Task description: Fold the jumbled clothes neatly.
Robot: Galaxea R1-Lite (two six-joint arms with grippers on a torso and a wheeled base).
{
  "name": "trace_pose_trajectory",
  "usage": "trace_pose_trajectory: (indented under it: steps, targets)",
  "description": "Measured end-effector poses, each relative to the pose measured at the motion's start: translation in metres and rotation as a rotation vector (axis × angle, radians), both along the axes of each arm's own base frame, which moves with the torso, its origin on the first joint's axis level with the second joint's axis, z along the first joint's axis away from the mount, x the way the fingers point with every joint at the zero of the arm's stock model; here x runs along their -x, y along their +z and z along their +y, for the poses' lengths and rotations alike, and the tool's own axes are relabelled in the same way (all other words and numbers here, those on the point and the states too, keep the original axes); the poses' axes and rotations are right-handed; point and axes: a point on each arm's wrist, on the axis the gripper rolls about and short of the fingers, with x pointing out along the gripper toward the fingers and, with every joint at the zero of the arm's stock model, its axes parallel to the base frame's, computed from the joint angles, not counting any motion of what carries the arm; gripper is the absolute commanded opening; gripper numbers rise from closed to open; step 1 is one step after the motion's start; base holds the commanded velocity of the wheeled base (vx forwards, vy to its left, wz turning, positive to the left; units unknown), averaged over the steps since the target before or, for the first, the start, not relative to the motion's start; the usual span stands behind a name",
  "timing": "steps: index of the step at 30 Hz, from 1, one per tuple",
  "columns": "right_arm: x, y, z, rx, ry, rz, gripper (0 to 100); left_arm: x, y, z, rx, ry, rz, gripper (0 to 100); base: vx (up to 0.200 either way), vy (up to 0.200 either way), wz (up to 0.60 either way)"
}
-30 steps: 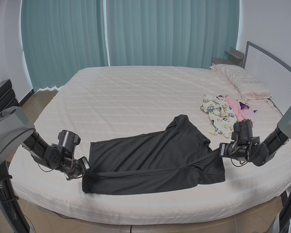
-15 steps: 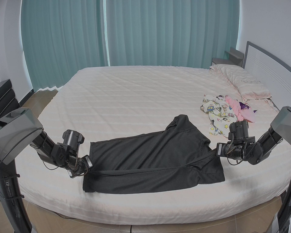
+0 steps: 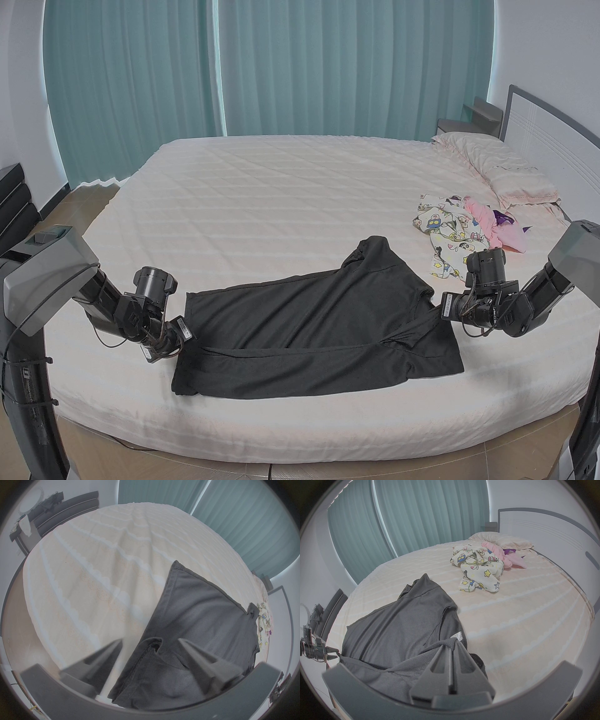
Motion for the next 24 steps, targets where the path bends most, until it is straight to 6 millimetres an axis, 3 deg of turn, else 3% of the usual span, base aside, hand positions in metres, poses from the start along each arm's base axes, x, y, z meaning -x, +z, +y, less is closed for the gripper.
trace_pose_trajectory:
  steps: [9, 23, 24]
  targets:
    - [0.001, -0.001, 0.001, -0.084, -0.01, 0.011, 0, 0.003, 0.001, 0.011, 0.015, 0.04, 0.012, 100, 0.0, 0.0, 0.0]
    - [0.037, 0.004, -0.005, -0.157, 0.054, 0.157, 0, 0.054, 0.009, 0.041, 0.163, 0.058, 0.103, 100, 0.0, 0.0, 0.0]
    - [0.04, 0.004, -0.006, -0.156, 0.054, 0.167, 100, 0.058, 0.008, 0.042, 0.17, 0.057, 0.109, 100, 0.0, 0.0, 0.0]
